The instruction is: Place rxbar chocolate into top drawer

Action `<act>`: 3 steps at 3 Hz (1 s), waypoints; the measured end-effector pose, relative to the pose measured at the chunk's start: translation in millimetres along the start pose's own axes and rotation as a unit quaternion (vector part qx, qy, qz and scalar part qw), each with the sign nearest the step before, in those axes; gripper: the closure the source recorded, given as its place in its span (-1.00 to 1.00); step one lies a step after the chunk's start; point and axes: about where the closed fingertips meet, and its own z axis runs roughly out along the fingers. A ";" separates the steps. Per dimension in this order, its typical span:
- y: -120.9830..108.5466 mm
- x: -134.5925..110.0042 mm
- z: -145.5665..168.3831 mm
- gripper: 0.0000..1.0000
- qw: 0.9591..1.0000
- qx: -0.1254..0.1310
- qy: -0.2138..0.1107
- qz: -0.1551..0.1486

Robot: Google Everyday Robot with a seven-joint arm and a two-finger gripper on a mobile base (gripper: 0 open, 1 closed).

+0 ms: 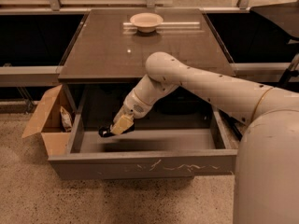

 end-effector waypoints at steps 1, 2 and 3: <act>1.7 1.2 7.1 0.65 1.000 -0.001 0.011 0.010; 2.4 3.9 7.7 0.03 1.000 0.006 0.017 0.022; 2.1 7.0 1.0 -0.43 0.999 0.018 0.018 0.030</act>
Offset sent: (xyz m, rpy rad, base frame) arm -0.0042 0.0021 -0.0081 -0.0517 0.0231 -0.0439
